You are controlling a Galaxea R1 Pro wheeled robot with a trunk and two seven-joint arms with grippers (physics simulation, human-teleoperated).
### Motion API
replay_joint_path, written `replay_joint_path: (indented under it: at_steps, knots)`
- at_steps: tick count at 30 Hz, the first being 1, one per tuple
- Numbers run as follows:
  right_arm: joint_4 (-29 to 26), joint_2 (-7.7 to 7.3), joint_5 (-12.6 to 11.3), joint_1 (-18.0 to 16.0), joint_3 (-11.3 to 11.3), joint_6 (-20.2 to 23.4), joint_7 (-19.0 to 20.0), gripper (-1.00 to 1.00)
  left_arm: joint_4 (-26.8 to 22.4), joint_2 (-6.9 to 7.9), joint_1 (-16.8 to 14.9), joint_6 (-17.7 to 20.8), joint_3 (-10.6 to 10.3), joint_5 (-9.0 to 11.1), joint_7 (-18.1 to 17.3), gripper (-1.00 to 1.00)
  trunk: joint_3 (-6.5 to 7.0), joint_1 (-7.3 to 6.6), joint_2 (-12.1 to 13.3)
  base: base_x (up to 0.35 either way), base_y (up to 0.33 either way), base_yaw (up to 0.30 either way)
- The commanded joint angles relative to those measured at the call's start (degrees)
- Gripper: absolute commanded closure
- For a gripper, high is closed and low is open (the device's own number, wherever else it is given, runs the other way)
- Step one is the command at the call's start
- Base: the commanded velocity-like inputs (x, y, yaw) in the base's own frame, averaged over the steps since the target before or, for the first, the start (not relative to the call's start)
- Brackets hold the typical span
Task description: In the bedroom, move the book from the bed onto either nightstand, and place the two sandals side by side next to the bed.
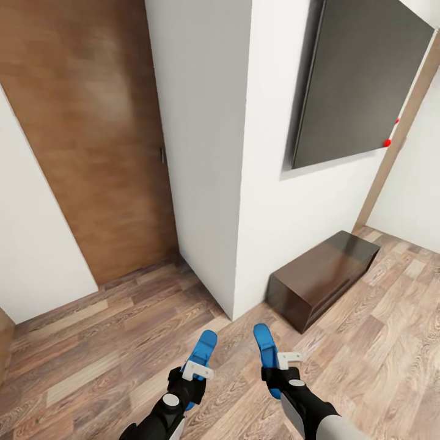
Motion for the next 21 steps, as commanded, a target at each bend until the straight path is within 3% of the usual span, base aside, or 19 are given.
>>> replay_joint_path:
  at_steps: [1, 21]
  knots:
    - [0.0, 0.03, 0.0, -0.1, 0.2, 0.0, -0.3, 1.00, -0.1, 0.06, 0.0, 0.3, -0.3, 0.5, 0.5, 1.00, -0.08, 0.01, -0.1, 0.000, 0.000, -0.287]
    - [0.0, 0.01, 0.0, -0.1, 0.1, -0.1, -0.3, 1.00, 0.0, 0.17, 0.0, -1.2, -0.6, 0.4, 0.5, 1.00, -0.08, 0.01, -0.1, 0.000, 0.000, -0.287]
